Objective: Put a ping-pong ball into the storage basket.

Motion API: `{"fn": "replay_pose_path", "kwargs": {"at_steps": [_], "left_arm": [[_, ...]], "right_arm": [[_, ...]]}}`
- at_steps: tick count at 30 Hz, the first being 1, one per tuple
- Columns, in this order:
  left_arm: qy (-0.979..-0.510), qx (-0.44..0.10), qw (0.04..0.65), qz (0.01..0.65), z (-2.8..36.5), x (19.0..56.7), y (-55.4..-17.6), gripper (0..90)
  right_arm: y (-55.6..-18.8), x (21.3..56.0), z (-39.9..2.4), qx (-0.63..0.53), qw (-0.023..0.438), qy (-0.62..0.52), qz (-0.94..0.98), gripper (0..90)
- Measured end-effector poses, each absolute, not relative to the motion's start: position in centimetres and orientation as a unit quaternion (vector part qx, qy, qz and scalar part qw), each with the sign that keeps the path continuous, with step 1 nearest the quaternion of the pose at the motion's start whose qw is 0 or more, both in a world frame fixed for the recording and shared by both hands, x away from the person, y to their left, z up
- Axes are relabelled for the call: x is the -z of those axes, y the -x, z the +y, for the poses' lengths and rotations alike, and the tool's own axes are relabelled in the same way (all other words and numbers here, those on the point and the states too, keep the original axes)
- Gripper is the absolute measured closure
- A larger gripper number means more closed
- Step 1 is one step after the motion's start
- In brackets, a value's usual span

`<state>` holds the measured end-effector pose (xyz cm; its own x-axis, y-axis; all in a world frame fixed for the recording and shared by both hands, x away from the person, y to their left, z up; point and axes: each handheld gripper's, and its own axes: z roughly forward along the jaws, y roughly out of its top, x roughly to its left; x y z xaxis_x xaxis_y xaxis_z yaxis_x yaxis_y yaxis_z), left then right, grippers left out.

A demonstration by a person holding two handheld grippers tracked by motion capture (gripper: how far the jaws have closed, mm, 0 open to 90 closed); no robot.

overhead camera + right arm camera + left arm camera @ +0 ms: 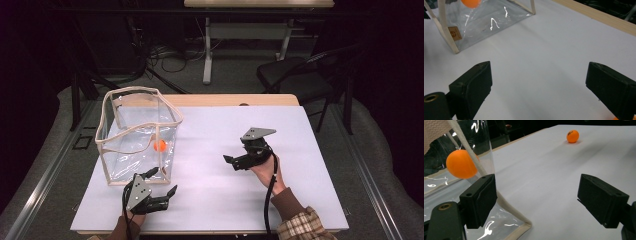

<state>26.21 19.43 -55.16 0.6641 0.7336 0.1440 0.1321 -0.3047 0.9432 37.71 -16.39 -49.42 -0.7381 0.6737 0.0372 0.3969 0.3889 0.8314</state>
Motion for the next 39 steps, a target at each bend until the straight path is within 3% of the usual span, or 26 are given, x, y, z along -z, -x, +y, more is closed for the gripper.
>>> {"fn": "replay_pose_path", "kwargs": {"at_steps": [39], "left_arm": [[-0.756,-0.291,0.512,0.286,19.3,55.2,-26.1,15.7]], "right_arm": [[-34.5,52.5,-20.2,-0.414,0.176,-0.341,0.826,1.0]]}}
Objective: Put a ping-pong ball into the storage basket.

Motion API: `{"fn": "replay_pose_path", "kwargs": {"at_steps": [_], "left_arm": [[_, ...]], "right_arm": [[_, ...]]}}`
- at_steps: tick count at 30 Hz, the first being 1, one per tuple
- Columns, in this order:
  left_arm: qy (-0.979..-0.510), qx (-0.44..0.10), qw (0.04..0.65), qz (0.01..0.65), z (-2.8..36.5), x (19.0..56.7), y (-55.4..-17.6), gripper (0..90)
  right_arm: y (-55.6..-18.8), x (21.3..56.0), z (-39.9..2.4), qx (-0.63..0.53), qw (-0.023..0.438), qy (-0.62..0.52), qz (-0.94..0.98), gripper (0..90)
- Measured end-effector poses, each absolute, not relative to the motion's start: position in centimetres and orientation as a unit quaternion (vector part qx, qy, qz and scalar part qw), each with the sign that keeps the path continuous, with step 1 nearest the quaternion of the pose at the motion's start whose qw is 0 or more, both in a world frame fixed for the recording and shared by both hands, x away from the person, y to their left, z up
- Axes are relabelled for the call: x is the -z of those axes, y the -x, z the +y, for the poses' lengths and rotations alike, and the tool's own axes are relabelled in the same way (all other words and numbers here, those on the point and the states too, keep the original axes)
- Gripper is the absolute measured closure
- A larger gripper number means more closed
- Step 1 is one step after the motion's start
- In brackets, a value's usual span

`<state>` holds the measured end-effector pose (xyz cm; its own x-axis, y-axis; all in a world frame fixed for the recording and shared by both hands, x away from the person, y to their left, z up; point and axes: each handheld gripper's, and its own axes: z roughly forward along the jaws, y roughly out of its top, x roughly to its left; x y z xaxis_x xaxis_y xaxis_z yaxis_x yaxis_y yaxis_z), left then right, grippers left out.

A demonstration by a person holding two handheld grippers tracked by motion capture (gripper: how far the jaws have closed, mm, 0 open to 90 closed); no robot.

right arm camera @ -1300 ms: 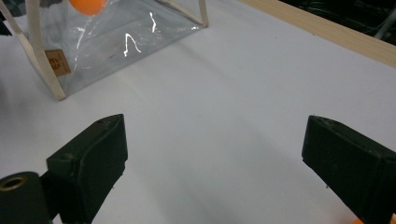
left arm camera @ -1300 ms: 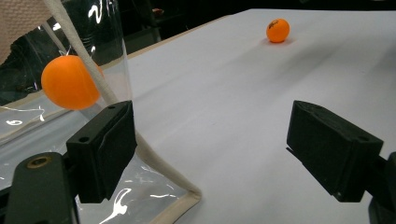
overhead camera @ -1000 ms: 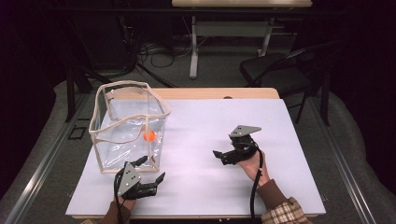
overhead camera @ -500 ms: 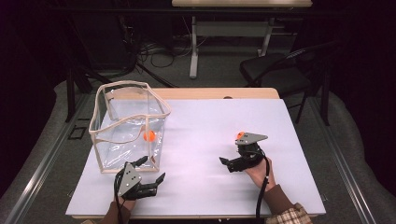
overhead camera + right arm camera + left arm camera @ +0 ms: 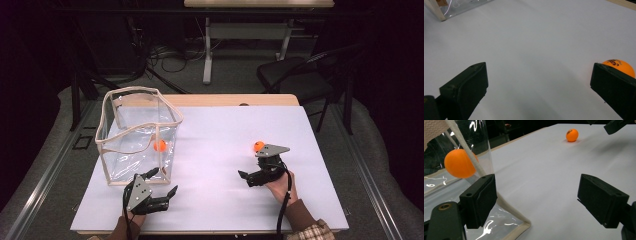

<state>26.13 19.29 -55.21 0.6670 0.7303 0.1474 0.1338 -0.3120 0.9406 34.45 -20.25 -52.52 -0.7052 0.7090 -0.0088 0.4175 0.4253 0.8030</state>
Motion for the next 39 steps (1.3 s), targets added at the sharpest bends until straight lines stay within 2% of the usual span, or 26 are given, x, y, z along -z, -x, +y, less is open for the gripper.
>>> {"fn": "replay_pose_path", "kwargs": {"at_steps": [39], "left_arm": [[-0.759,-0.293,0.509,0.280,19.1,55.2,-26.2,15.7]], "right_arm": [[-37.6,52.2,-23.6,-0.401,0.204,-0.382,0.807,0.0]]}}
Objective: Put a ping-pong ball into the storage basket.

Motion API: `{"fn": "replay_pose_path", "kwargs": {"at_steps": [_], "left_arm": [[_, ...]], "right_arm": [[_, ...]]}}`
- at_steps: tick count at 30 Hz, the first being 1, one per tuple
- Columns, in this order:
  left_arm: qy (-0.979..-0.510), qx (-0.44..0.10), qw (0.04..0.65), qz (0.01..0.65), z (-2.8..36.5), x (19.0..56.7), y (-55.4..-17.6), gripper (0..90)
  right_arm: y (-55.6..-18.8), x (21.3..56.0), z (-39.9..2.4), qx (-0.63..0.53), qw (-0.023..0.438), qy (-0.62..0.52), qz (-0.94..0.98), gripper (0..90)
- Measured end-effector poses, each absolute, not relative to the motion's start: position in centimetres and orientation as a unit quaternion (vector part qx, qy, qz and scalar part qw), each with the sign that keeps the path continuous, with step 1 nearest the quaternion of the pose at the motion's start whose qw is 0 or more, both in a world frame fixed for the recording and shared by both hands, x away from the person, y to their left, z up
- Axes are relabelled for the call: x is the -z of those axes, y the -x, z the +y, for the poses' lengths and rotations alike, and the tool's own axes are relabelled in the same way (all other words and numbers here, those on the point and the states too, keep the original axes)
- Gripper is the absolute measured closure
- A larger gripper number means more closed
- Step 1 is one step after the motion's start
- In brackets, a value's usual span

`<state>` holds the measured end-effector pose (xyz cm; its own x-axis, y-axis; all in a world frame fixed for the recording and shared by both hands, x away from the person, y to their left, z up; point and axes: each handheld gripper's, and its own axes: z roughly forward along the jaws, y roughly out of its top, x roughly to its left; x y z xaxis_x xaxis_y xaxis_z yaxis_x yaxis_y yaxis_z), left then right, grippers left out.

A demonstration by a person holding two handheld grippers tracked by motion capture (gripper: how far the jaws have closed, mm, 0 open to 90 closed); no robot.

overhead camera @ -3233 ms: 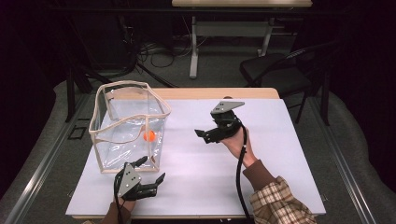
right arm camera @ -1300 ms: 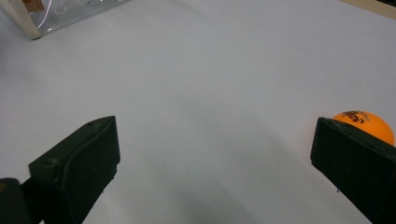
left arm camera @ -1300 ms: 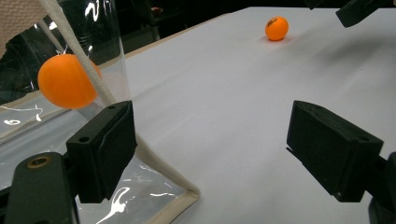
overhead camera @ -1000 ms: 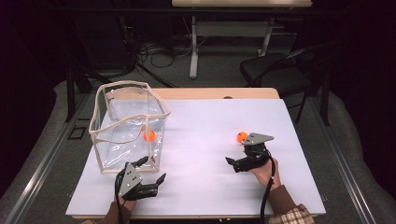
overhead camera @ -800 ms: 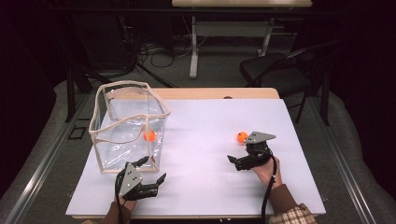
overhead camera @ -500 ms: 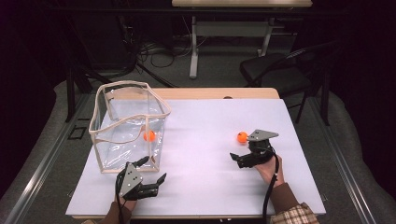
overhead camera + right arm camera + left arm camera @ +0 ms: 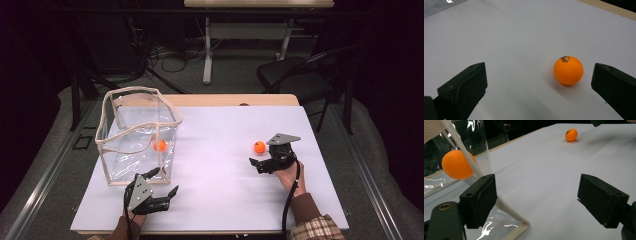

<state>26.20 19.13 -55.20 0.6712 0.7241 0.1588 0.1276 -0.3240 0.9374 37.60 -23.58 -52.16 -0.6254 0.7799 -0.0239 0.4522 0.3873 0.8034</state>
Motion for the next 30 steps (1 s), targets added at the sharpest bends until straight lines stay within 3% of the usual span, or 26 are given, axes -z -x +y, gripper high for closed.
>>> {"fn": "replay_pose_path", "kwargs": {"at_steps": [30], "left_arm": [[-0.758,-0.291,0.512,0.280,19.1,55.2,-26.3,15.7]], "right_arm": [[-41.2,53.0,-23.8,-0.378,0.195,-0.411,0.806,0.0]]}}
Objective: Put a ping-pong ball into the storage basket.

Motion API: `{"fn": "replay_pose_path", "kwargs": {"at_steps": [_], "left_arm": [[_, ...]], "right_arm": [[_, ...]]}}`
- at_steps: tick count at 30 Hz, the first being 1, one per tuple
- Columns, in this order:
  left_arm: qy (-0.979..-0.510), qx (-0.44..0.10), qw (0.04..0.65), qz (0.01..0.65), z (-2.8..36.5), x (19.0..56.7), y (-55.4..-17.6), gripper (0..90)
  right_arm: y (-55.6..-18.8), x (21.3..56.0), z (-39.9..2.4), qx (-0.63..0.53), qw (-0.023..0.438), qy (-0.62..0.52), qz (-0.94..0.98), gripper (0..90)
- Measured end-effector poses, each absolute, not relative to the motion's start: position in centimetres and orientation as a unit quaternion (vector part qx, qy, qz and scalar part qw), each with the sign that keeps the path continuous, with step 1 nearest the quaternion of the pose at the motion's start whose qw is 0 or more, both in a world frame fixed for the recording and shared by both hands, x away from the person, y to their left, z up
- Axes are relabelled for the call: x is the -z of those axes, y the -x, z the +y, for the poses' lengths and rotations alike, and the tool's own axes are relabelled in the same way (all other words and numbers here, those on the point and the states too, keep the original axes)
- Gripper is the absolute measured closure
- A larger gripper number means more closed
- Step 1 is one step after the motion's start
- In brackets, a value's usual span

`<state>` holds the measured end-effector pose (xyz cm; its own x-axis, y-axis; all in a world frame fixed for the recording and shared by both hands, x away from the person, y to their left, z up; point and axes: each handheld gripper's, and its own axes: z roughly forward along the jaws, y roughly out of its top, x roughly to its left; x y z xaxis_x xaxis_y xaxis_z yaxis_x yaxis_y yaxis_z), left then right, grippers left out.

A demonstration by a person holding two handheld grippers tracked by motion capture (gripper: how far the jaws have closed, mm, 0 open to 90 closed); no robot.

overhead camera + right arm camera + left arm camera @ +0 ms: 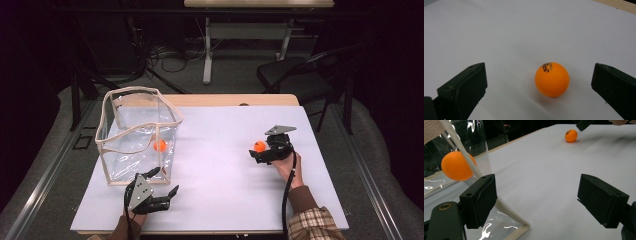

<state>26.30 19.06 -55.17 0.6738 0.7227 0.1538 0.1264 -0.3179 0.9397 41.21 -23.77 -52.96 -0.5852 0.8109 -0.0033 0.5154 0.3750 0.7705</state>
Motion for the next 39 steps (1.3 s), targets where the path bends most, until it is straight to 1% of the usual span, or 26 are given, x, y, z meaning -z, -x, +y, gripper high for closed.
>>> {"fn": "replay_pose_path", "kwargs": {"at_steps": [12,14,16,17,20,21,22,23,24,26,27,29,30,32,37,39], "left_arm": [[-0.757,-0.291,0.513,0.280,19.1,55.2,-26.3,15.7],[-0.756,-0.291,0.514,0.280,19.1,55.2,-26.3,15.7],[-0.758,-0.292,0.512,0.279,19.1,55.2,-26.3,15.7],[-0.758,-0.292,0.512,0.279,19.1,55.2,-26.3,15.7],[-0.758,-0.292,0.512,0.279,19.1,55.2,-26.3,15.7],[-0.758,-0.292,0.512,0.279,19.1,55.2,-26.3,15.7],[-0.758,-0.292,0.512,0.279,19.1,55.2,-26.3,15.7],[-0.758,-0.292,0.513,0.279,19.1,55.1,-26.3,15.7],[-0.758,-0.292,0.512,0.278,19.1,55.1,-26.3,15.7],[-0.758,-0.291,0.513,0.279,19.1,55.1,-26.3,15.7],[-0.758,-0.291,0.513,0.279,19.1,55.1,-26.3,15.7],[-0.757,-0.292,0.513,0.280,19.1,55.1,-26.3,15.7],[-0.757,-0.292,0.513,0.280,19.1,55.1,-26.3,15.7],[-0.758,-0.292,0.512,0.280,19.1,55.1,-26.3,15.7],[-0.757,-0.291,0.513,0.281,19.1,55.2,-26.3,15.7],[-0.758,-0.291,0.513,0.280,19.1,55.2,-26.3,15.7]], "right_arm": [[-42.1,53.7,-23.6,-0.366,0.200,-0.423,0.804,0.0],[-42.2,53.9,-23.6,-0.366,0.198,-0.428,0.802,3.5],[-42.3,54.1,-23.6,-0.365,0.200,-0.431,0.801,9.7],[-42.3,54.1,-23.6,-0.365,0.200,-0.431,0.801,9.7],[-42.4,54.2,-23.5,-0.360,0.197,-0.435,0.802,15.6],[-42.4,54.3,-23.5,-0.355,0.196,-0.440,0.801,21.0],[-42.4,54.3,-23.5,-0.355,0.196,-0.440,0.801,21.0],[-42.5,54.4,-23.5,-0.353,0.197,-0.441,0.801,24.0],[-42.5,54.5,-23.4,-0.348,0.197,-0.443,0.802,28.9],[-42.6,54.7,-23.3,-0.342,0.196,-0.444,0.804,31.7],[-42.6,54.7,-23.3,-0.342,0.196,-0.444,0.804,31.7],[-42.7,54.8,-23.2,-0.338,0.197,-0.445,0.806,35.8],[-42.7,54.8,-23.2,-0.338,0.197,-0.445,0.806,35.8],[-42.6,54.8,-23.3,-0.336,0.200,-0.444,0.806,40.8],[-42.6,54.9,-23.3,-0.329,0.198,-0.445,0.809,45.5],[-42.6,54.9,-23.3,-0.328,0.200,-0.444,0.809,48.9]]}}
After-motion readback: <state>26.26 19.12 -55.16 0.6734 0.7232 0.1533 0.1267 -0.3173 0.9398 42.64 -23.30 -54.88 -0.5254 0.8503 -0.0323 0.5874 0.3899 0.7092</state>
